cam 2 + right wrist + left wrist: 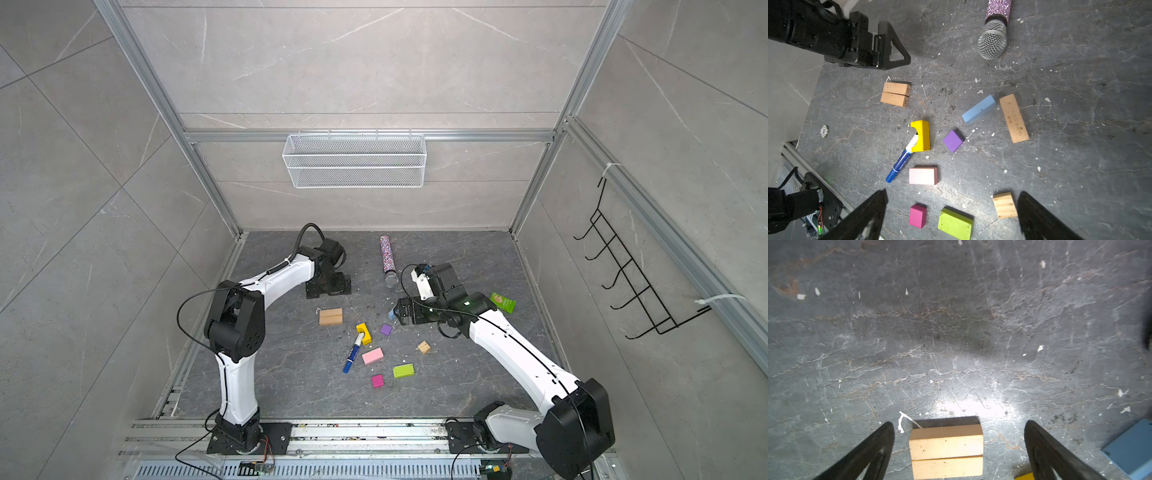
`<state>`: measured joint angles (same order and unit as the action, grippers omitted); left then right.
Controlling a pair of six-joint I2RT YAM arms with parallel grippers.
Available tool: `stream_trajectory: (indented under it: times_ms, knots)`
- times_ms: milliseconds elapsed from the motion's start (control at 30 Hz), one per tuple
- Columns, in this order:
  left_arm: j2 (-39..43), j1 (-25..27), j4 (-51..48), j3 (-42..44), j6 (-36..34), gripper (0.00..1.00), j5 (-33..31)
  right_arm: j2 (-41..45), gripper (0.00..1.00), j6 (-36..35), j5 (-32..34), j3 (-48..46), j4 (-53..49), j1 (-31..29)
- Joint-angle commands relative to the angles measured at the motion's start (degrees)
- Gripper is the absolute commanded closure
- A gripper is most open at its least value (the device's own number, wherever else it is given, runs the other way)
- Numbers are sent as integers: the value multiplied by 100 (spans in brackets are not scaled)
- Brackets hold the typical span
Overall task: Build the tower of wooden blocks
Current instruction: 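Lower the wooden bar beside the bar numbered 58 and open the left gripper, then lift the left gripper away while the right gripper moves over the bar numbered 31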
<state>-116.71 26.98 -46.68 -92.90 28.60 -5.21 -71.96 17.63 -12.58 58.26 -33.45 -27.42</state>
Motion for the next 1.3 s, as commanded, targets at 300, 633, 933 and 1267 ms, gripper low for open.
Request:
stream_trajectory:
  times_ms: [300, 633, 933, 1267]
  knots:
    - [1125, 70, -160, 791, -21, 0, 520, -159, 1, 441, 581, 50, -136, -20]
    - [2084, 107, 236, 1698, 14, 0, 803, -655, 7, 213, 909, 109, -407, 70]
    - [2424, 75, 366, 2122, -38, 0, 939, -1656, 19, -495, 943, 406, -185, 377]
    - [2942, -244, 183, 2453, -162, 1, 1091, -2523, 28, -901, 900, 605, 324, 513]
